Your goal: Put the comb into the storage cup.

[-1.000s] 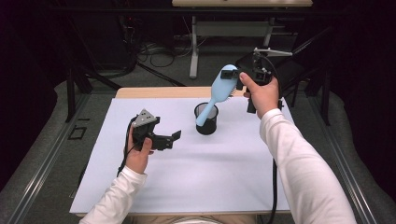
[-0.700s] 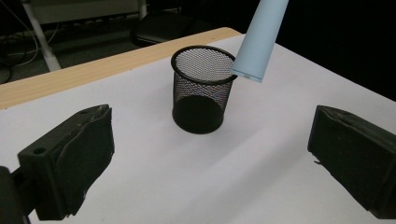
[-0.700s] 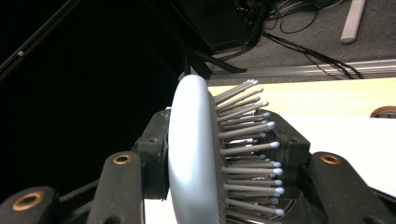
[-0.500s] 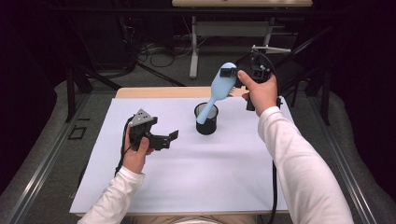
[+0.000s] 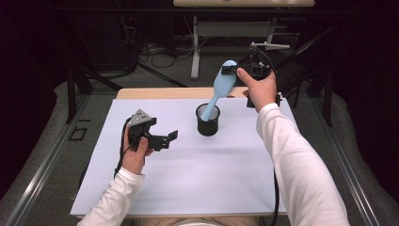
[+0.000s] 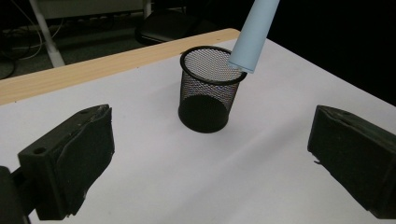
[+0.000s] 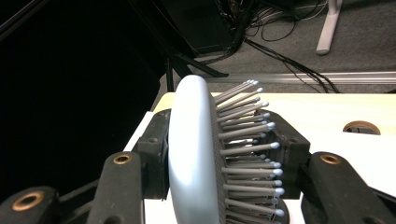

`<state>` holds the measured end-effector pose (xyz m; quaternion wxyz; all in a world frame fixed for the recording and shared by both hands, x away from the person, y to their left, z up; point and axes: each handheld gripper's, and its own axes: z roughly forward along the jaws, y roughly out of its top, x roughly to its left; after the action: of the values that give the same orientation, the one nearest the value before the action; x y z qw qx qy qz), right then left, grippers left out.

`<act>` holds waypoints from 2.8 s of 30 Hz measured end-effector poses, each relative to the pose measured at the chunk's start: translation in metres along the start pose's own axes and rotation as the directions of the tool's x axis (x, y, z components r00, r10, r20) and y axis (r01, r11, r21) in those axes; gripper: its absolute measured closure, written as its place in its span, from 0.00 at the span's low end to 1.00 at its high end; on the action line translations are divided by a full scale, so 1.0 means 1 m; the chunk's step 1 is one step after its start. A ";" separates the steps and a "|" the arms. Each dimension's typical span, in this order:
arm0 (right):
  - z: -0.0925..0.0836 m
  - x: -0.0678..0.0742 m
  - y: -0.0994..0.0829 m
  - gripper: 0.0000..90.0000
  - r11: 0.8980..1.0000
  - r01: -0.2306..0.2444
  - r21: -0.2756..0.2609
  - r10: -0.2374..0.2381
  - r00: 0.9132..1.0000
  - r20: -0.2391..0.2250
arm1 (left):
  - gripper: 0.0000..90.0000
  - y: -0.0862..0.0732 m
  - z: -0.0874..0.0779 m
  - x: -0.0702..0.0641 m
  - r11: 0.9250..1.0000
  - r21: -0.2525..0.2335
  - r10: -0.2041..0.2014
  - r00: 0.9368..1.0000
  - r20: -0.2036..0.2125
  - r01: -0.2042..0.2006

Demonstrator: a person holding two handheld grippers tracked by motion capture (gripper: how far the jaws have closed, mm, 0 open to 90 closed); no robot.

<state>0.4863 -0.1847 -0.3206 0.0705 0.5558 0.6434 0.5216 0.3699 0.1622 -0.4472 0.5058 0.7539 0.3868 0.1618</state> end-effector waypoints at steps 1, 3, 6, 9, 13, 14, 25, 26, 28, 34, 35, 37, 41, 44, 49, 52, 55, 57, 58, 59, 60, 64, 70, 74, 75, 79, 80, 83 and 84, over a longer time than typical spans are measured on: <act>0.001 0.000 0.000 0.55 1.000 0.005 -0.001 -0.005 1.000 0.001 | 0.01 0.000 0.001 0.000 1.000 0.002 -0.001 1.000 0.001 0.001; 0.003 0.001 0.001 0.55 1.000 0.011 -0.001 -0.011 1.000 0.008 | 0.01 0.000 0.002 0.001 1.000 0.005 -0.002 1.000 0.002 0.002; 0.007 0.002 0.001 0.55 1.000 0.030 0.000 -0.030 0.999 0.023 | 0.01 0.000 0.002 0.001 1.000 0.007 -0.006 1.000 0.007 0.006; 0.010 0.002 0.003 0.55 0.999 0.039 0.001 -0.039 0.999 0.033 | 0.01 -0.001 0.002 0.001 1.000 0.008 -0.006 1.000 0.007 0.006; 0.012 0.001 0.005 0.55 0.999 0.050 -0.010 -0.050 0.998 0.047 | 0.01 -0.002 0.002 0.001 1.000 0.011 -0.008 1.000 0.006 0.008; 0.013 0.001 0.005 0.55 0.999 0.049 -0.013 -0.049 0.998 0.049 | 0.01 -0.002 0.002 0.001 1.000 0.014 -0.007 1.000 0.006 0.007; 0.015 0.001 0.008 0.55 0.997 0.075 -0.031 -0.072 0.994 0.084 | 0.01 -0.002 0.001 0.006 1.000 0.010 -0.027 1.000 0.005 0.026; 0.016 0.001 0.008 0.55 0.996 0.079 -0.032 -0.076 0.993 0.087 | 0.01 -0.002 0.000 0.006 1.000 0.010 -0.027 1.000 0.004 0.027; 0.016 0.001 0.008 0.55 0.996 0.082 -0.034 -0.078 0.993 0.090 | 0.01 -0.002 0.000 0.006 1.000 0.011 -0.028 1.000 0.006 0.027; 0.017 0.001 0.008 0.55 0.995 0.090 -0.035 -0.086 0.991 0.101 | 0.01 -0.003 0.000 0.005 1.000 0.014 -0.026 1.000 0.001 0.026; 0.017 0.001 0.008 0.55 0.995 0.092 -0.036 -0.088 0.991 0.101 | 0.01 -0.003 0.000 0.006 1.000 0.016 -0.025 1.000 -0.001 0.025; 0.018 0.001 0.008 0.55 0.995 0.096 -0.037 -0.092 0.990 0.103 | 0.01 -0.003 0.001 0.005 0.999 0.018 -0.026 1.000 -0.003 0.026; 0.019 0.001 0.009 0.55 0.994 0.099 -0.037 -0.095 0.989 0.110 | 0.01 -0.002 0.000 0.006 0.999 0.016 -0.038 0.999 0.012 0.038; 0.019 0.004 0.010 0.55 0.994 0.105 -0.042 -0.100 0.990 0.102 | 0.01 -0.001 -0.002 0.008 0.999 0.009 -0.043 0.999 0.015 0.043; 0.022 0.007 0.012 0.55 0.992 0.120 -0.037 -0.115 0.987 0.113 | 0.01 -0.001 -0.003 0.012 0.998 0.003 -0.063 0.998 0.019 0.063; 0.025 0.007 0.011 0.55 0.992 0.121 -0.037 -0.116 0.986 0.118 | 0.01 -0.001 -0.002 0.012 0.998 0.004 -0.062 0.998 0.015 0.062; 0.026 0.008 0.011 0.55 0.990 0.136 -0.037 -0.130 0.983 0.130 | 0.01 -0.001 -0.002 0.012 0.998 0.008 -0.058 0.998 0.011 0.058; 0.027 0.009 0.010 0.55 0.989 0.141 -0.036 -0.135 0.982 0.133 | 0.01 -0.001 -0.002 0.012 0.998 0.008 -0.057 0.998 0.009 0.057; 0.028 0.009 0.010 0.55 0.989 0.144 -0.036 -0.138 0.981 0.135 | 0.01 -0.001 -0.002 0.012 0.998 0.008 -0.057 0.998 0.009 0.057; 0.028 0.010 0.010 0.55 0.988 0.151 -0.037 -0.144 0.980 0.138 | 0.01 -0.001 -0.002 0.012 0.998 0.008 -0.057 0.998 0.008 0.057; 0.029 0.011 0.009 0.55 0.987 0.159 -0.038 -0.152 0.978 0.143 | 0.01 -0.002 -0.003 0.011 0.998 0.008 -0.058 0.998 0.006 0.058; 0.031 0.013 0.008 0.55 0.984 0.177 -0.036 -0.170 0.973 0.154 | 0.01 -0.002 -0.004 0.012 0.998 0.007 -0.062 0.998 0.004 0.062; 0.034 0.016 0.006 0.55 0.979 0.204 -0.027 -0.197 0.965 0.172 | 0.01 -0.002 -0.006 0.014 0.998 0.001 -0.066 0.998 0.004 0.066; 0.038 0.019 0.004 0.55 0.975 0.219 -0.024 -0.211 0.960 0.185 | 0.01 -0.001 -0.007 0.014 0.998 0.000 -0.061 0.998 0.003 0.061; 0.039 0.020 0.003 0.55 0.974 0.226 -0.025 -0.217 0.958 0.187 | 0.01 -0.001 -0.008 0.013 0.998 -0.001 -0.062 0.998 0.002 0.062; 0.044 0.024 -0.001 0.55 0.971 0.240 -0.021 -0.232 0.954 0.188 | 0.01 -0.001 -0.009 0.013 0.998 -0.008 -0.061 0.998 0.000 0.061; 0.046 0.025 -0.002 0.55 0.971 0.240 -0.016 -0.233 0.954 0.190 | 0.01 -0.001 -0.010 0.013 0.998 -0.009 -0.061 0.998 0.000 0.061; 0.049 0.028 -0.004 0.55 0.967 0.253 -0.001 -0.248 0.949 0.192 | 0.01 -0.001 -0.010 0.013 0.998 -0.010 -0.060 0.998 0.002 0.060; 0.051 0.029 -0.005 0.55 0.966 0.259 0.002 -0.255 0.948 0.191 | 0.01 0.000 -0.011 0.013 0.998 -0.012 -0.061 0.998 0.002 0.061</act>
<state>0.5061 -0.1312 -0.3329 0.2051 0.5137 0.6945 0.4601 0.3714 0.1786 -0.4448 0.5152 0.7389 0.4082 0.1479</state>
